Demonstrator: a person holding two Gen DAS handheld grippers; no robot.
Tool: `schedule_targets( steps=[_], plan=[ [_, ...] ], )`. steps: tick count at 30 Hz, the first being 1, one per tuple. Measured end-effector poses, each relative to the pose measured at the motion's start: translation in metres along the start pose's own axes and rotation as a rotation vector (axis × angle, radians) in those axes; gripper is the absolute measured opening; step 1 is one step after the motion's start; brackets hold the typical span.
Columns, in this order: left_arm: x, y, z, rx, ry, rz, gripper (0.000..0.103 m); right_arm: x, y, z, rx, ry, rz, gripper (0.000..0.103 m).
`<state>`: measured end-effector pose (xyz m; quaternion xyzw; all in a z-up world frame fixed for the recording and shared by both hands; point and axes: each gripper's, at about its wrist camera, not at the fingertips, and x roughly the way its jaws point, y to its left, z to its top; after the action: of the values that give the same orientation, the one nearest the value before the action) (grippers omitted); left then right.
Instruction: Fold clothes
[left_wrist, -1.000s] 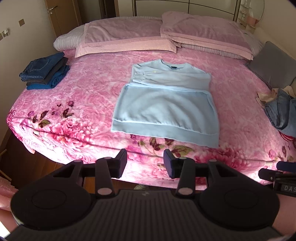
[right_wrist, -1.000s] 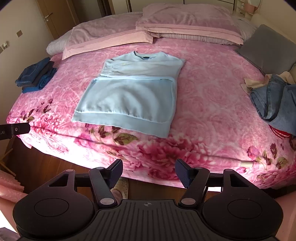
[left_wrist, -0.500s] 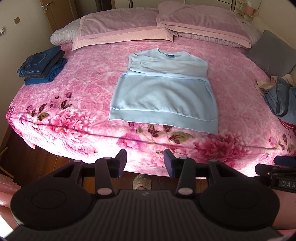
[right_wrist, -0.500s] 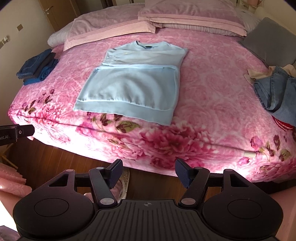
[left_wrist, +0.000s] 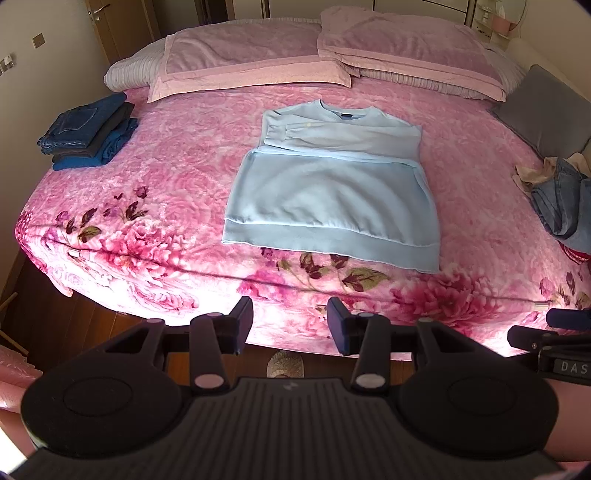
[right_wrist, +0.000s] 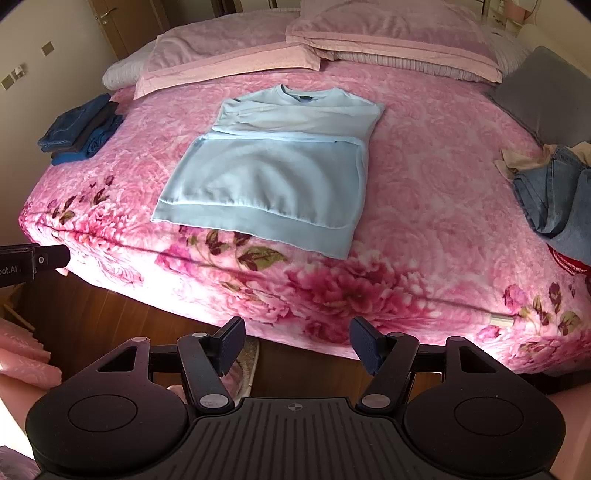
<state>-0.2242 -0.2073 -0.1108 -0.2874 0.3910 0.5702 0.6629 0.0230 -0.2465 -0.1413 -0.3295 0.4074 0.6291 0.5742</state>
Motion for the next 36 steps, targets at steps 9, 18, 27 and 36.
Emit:
schedule_targets(
  steps=[9,18,27,36],
  plan=[
    [0.006,0.002,0.003,-0.013,0.0,0.009,0.04,0.004,0.001,0.008,-0.008,-0.009,0.004,0.066],
    [0.026,0.004,0.014,-0.008,0.011,0.01,0.04,0.017,-0.005,0.021,0.006,-0.007,-0.001,0.066],
    [0.065,0.036,0.043,-0.027,0.024,-0.013,0.04,0.049,-0.006,0.051,0.035,0.025,-0.005,0.066],
    [0.144,0.105,0.103,-0.038,0.075,-0.043,0.04,0.105,-0.03,0.096,0.183,0.029,-0.092,0.066]
  ],
)
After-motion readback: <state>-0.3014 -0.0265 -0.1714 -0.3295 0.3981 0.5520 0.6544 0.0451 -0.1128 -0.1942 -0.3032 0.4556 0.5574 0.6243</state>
